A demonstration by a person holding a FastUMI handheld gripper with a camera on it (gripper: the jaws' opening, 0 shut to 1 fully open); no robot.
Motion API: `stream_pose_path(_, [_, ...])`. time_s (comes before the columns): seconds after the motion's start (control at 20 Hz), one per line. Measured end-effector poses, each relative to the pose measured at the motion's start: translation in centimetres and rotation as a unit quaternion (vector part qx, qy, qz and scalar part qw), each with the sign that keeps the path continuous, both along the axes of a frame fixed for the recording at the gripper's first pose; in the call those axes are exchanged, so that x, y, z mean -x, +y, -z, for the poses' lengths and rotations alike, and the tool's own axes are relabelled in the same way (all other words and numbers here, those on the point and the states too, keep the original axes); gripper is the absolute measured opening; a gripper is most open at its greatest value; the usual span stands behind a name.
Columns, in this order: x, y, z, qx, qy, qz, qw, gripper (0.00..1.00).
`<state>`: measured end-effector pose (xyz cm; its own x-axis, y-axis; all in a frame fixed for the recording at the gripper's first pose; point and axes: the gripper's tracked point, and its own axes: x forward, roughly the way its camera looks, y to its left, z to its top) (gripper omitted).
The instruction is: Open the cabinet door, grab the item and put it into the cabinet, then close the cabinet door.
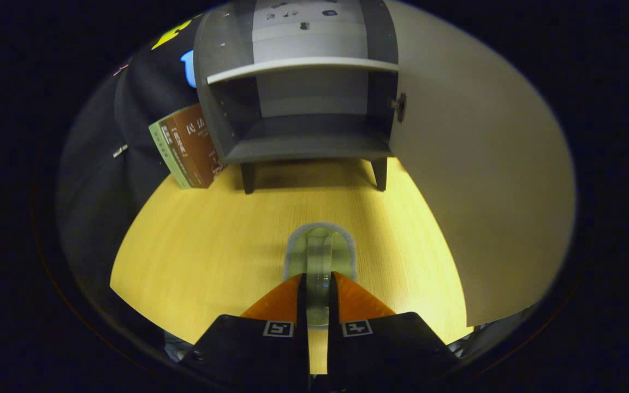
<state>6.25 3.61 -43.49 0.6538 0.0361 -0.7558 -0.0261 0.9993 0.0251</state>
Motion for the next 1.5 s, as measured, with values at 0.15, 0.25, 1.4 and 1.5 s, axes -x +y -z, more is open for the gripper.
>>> stream_pose_path(0.15, [-2.4,0.9,-5.2,-0.019,-0.029,0.012,0.999,0.17])
stream_pose_path(0.25, [-4.5,1.7,-9.4,-0.036,-0.055,0.017,0.998,0.17])
stream_pose_path(1.4, [-30.6,5.4,-27.7,-0.022,-0.187,0.001,0.982,0.17])
stream_pose_path(1.5, [-32.4,5.3,-26.6,-0.025,-0.174,0.005,0.984,0.17])
